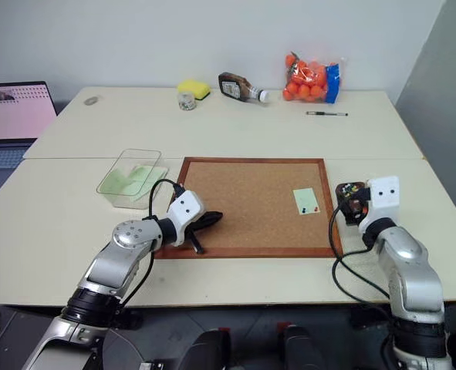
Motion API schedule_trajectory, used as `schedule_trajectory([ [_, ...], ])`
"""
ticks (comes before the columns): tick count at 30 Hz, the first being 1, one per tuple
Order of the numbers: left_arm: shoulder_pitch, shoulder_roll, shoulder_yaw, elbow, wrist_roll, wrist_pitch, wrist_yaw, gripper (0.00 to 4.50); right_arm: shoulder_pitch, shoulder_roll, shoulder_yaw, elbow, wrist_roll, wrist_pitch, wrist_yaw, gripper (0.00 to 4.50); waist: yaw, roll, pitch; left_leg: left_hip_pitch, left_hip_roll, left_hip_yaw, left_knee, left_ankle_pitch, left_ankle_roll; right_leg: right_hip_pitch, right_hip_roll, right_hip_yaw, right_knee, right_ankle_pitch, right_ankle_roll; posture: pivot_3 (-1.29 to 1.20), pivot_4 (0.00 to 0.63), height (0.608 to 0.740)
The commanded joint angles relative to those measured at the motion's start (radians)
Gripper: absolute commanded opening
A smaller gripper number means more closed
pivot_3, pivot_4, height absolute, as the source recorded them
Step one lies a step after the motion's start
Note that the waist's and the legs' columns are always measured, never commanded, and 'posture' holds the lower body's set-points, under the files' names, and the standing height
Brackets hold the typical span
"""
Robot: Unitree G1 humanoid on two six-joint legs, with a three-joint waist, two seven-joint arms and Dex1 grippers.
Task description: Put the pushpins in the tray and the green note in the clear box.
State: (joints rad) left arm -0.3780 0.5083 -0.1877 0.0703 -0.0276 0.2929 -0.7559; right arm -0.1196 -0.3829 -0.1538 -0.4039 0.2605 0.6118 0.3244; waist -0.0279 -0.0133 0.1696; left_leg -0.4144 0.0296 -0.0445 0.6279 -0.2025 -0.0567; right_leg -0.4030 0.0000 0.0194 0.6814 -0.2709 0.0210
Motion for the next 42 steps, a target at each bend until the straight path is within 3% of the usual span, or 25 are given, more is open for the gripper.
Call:
schedule_trajectory([
  [1, 0.018, 0.003, -0.028, 0.024, 0.025, 0.012, -0.005, 0.00, -0.001, 0.026, 0.082, -0.031, -0.021, -0.023, -0.004, 3.40, -0.001, 0.000, 0.000, 0.000, 0.000, 0.000, 0.000, 0.000, 0.000, 0.000, 0.000, 0.000, 0.000, 0.000, 0.000, 0.00, 0.150, 0.740],
  [12, 0.014, 0.003, -0.028, 0.025, 0.028, 0.011, 0.000, 0.00, -0.082, 0.087, 0.130, 0.189, -0.119, -0.115, -0.081, 3.40, 0.002, 0.000, -0.001, 0.000, 0.000, 0.000, 0.000, 0.000, 0.000, 0.000, 0.000, 0.000, 0.000, 0.000, 0.000, 0.00, 0.150, 0.740],
  [40, 0.018, 0.009, -0.027, 0.028, 0.028, 0.007, -0.003, 0.00, -0.059, 0.124, 0.114, 0.211, -0.141, -0.140, -0.096, 3.40, 0.001, 0.000, -0.001, 0.000, 0.000, 0.000, 0.000, 0.000, 0.000, 0.000, 0.000, 0.000, 0.000, 0.000, 0.000, 0.00, 0.150, 0.740],
  [42, 0.019, 0.010, -0.027, 0.025, 0.028, 0.010, -0.003, 0.00, -0.064, 0.124, 0.112, 0.217, -0.145, -0.136, -0.100, 3.11, 0.001, 0.000, -0.001, 0.000, 0.000, 0.000, 0.000, 0.000, 0.000, 0.000, 0.000, 0.000, 0.000, 0.000, 0.000, 0.00, 0.150, 0.740],
])
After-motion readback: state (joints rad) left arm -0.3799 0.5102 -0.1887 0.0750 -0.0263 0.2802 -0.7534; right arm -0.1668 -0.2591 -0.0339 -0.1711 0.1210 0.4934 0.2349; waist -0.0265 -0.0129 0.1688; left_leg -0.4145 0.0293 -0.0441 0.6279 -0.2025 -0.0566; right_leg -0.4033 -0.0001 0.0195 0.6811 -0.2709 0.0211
